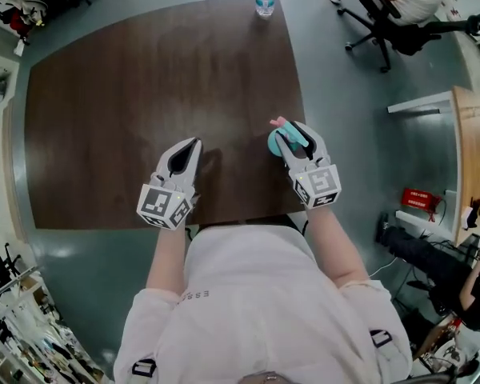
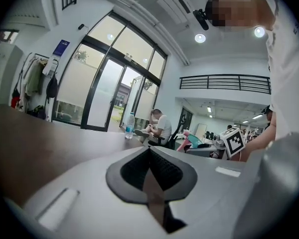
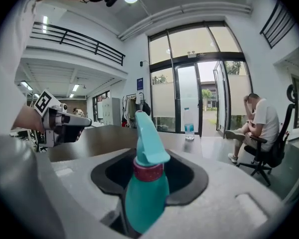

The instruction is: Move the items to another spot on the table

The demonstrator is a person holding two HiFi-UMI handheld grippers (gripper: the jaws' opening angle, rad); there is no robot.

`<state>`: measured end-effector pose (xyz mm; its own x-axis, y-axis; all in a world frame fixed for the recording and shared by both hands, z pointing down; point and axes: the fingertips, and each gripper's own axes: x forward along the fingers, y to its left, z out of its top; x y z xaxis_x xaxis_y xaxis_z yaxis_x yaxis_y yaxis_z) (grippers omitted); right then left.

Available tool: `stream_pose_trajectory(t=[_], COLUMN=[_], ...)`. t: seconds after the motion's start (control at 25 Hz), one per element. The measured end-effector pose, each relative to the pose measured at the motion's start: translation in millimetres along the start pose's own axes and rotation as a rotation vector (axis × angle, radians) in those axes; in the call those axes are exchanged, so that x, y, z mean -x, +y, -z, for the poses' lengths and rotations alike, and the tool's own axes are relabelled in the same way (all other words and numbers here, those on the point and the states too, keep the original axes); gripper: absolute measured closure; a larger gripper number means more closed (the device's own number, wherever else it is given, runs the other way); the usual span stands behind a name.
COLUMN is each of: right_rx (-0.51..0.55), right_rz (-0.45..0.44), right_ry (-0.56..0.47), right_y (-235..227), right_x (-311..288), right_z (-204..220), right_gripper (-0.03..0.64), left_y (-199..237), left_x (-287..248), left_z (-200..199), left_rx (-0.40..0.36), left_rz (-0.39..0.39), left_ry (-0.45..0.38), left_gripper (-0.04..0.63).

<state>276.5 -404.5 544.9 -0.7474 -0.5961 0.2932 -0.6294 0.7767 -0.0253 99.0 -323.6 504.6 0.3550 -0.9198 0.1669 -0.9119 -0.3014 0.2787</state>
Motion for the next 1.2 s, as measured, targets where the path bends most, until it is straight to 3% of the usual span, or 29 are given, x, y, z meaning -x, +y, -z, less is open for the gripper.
stream_pose_trajectory(t=[0.28, 0.56, 0.76, 0.92, 1.12, 1.2], right_rx=[0.018, -0.019, -0.078, -0.091, -0.116, -0.101], right_rz=[-0.059, -0.013, 0.033, 0.129, 0.298, 0.348], right_ry=[-0.035, -0.017, 0.045, 0.058, 0.001, -0.021], right_y=[5.4, 6.0, 11.1, 16.5, 13.7, 16.5], right_x=[-9.0, -12.5, -8.5, 6.8, 37.5, 50.9], right_z=[9.0, 11.7, 14.6, 6.1, -17.1, -25.2], right_gripper=[0.451, 0.446, 0.370, 0.360, 0.361, 0.423], left_y=[7.8, 18.3, 19.4, 20.7, 21.9, 19.0], left_x=[3.5, 14.6, 24.8, 38.7, 54.3, 58.2], left_z=[13.1, 6.8, -9.3, -23.7, -40.4, -44.5], left_rx=[0.001, 0.006, -0.007, -0.020, -0.037, -0.043], left_rz=[-0.057, -0.071, -0.028, 0.009, 0.059, 0.081], left_ry=[-0.017, -0.027, -0.027, -0.031, -0.038, -0.044], left_gripper=[0.580, 0.580, 0.580, 0.580, 0.580, 0.580])
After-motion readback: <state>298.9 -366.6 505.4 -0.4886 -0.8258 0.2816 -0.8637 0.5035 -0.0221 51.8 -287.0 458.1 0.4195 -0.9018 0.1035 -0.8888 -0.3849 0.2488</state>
